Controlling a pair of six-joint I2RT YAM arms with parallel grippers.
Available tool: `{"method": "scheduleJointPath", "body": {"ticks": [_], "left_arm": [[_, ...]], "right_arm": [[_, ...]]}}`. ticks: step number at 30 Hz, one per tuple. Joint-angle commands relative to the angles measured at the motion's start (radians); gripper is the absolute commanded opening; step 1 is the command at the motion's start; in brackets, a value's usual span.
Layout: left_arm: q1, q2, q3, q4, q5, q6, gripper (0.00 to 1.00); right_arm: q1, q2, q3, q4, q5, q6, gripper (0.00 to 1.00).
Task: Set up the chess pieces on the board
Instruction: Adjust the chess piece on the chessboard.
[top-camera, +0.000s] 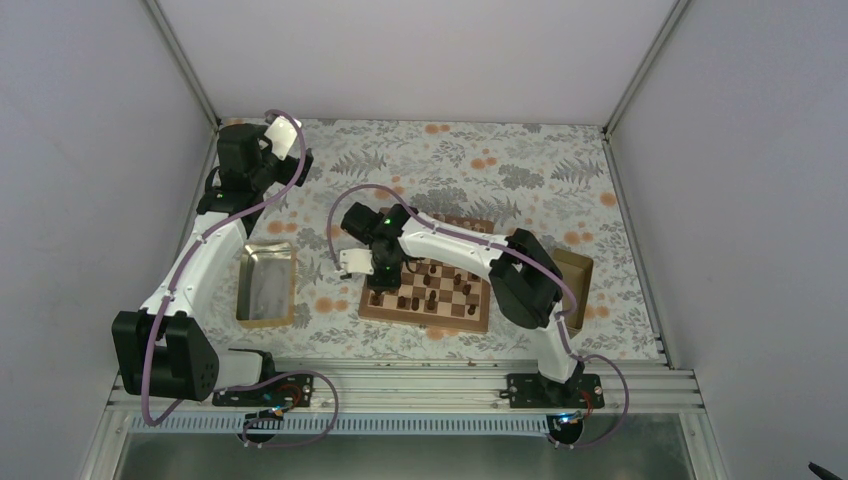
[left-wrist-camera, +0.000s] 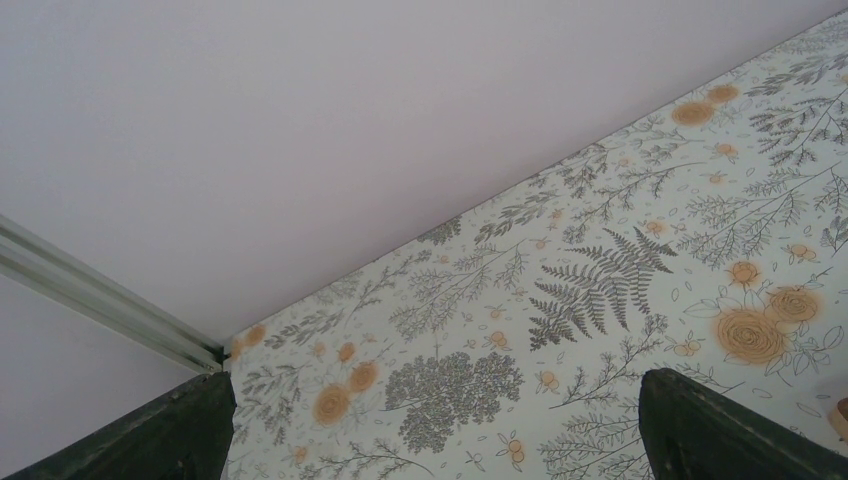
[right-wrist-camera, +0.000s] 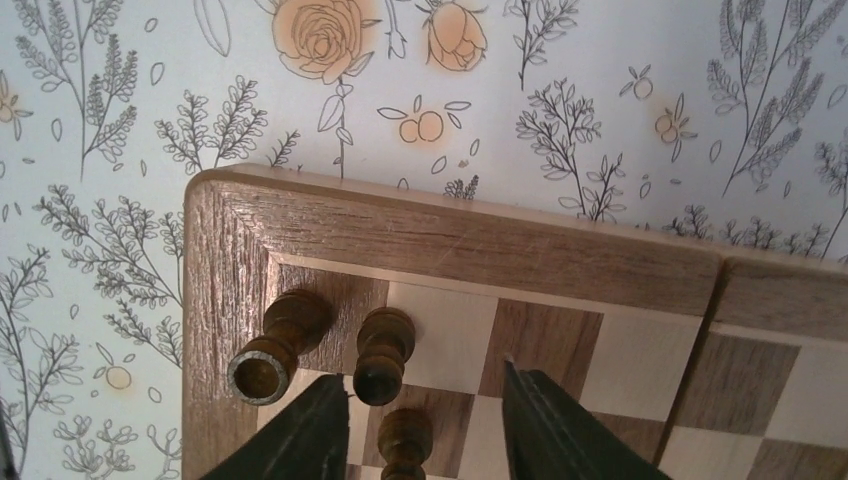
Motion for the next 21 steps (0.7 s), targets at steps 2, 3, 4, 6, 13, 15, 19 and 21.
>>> {"method": "scheduleJointPath", "body": {"ticks": [2, 3, 4, 6, 13, 15, 19, 21], "left_arm": [[0.007, -0.015, -0.003, 0.017, 0.015, 0.008, 1.0], [0.006, -0.014, -0.004, 0.017, 0.016, 0.008, 1.0], [0.007, -0.015, -0.003, 0.017, 0.015, 0.009, 1.0], [0.007, -0.016, -0.004, 0.018, 0.014, 0.009, 1.0], [0.006, -0.016, -0.002, 0.017, 0.018, 0.009, 1.0], [0.007, -0.019, -0.003, 0.016, 0.019, 0.009, 1.0], [0.007, -0.016, -0.004, 0.017, 0.019, 0.01, 1.0], [0.006, -0.016, -0.004, 0.016, 0.018, 0.01, 1.0]], "right_arm": [[-0.007, -0.045, -0.013, 0.015, 0.026, 0.008, 0.48], [-0.008, -0.049, -0.01, 0.012, 0.027, 0.008, 0.48], [-0.008, -0.054, -0.008, 0.014, 0.033, 0.01, 0.49], [-0.009, -0.067, -0.007, 0.017, 0.041, 0.012, 0.49], [-0.01, -0.071, -0.002, 0.004, 0.018, 0.009, 0.39], [-0.011, -0.065, -0.001, -0.004, 0.004, 0.005, 0.38], [-0.007, -0.056, 0.004, -0.01, -0.018, 0.002, 0.35], [-0.004, -0.049, 0.004, -0.012, -0.027, 0.0, 0.34]]}}
